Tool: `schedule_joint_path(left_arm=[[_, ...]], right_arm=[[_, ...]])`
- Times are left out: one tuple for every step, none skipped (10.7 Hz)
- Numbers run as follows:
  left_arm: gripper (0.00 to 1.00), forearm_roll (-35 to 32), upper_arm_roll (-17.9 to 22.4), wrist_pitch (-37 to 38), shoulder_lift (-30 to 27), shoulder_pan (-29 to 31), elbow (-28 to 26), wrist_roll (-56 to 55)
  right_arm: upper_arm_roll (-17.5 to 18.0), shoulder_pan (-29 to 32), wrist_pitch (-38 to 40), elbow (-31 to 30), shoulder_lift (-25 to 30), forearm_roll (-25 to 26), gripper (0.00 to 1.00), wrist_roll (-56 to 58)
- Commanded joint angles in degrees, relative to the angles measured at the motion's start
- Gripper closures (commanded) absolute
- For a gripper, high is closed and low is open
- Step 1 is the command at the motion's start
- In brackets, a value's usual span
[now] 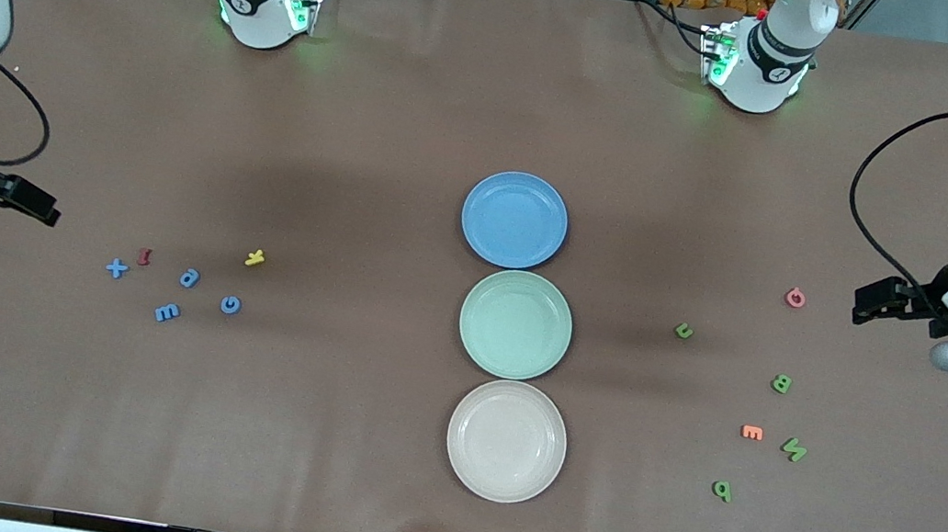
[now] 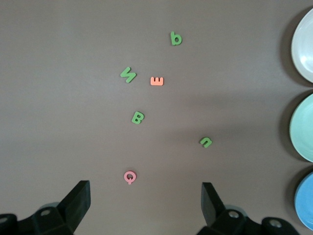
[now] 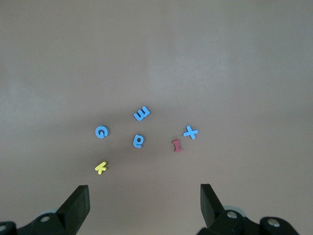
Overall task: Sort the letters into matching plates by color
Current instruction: 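Reach the right gripper to the blue letters while the left gripper reaches green letters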
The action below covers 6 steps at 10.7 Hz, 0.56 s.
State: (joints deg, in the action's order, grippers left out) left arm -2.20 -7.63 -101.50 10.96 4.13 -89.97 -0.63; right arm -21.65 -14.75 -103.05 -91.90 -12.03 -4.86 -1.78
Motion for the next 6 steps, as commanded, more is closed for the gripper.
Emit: schedule_joint_path(left_arm=[[0.00, -0.5, -0.8, -3.9, 4.7, 2.0, -0.5, 7.6], [0.00, -0.3, -0.9, -7.1, 6.4, 4.0, -1.8, 13.0], [0.00, -0.3, -1.2, -11.6, 7.4, 4.7, -4.5, 16.4], [0.00, -0.3, -1.2, -16.0, 8.1, 4.8, -8.1, 17.3], [0.00, -0.1, -1.2, -21.8, 8.3, 4.5, -12.3, 17.4], [0.00, -0.3, -1.2, -26.5, 8.3, 4.7, -15.7, 17.7]], right_arm=[[0.8, 1.5, -5.2, -3.6, -1.3, -4.0, 0.00, -4.3], [0.9, 1.4, -8.3, -5.8, -1.6, -5.8, 0.00, -6.7], [0.8, 1.1, -10.7, -7.7, -2.2, -8.8, 0.00, -9.5], [0.9, 0.8, -12.0, -8.8, -3.2, -10.1, 0.00, -12.8], [0.9, 0.3, -13.0, -9.5, -4.0, -10.1, 0.00, -16.9], [0.9, 0.0, -14.0, -10.0, -5.1, -10.1, 0.00, -20.5]])
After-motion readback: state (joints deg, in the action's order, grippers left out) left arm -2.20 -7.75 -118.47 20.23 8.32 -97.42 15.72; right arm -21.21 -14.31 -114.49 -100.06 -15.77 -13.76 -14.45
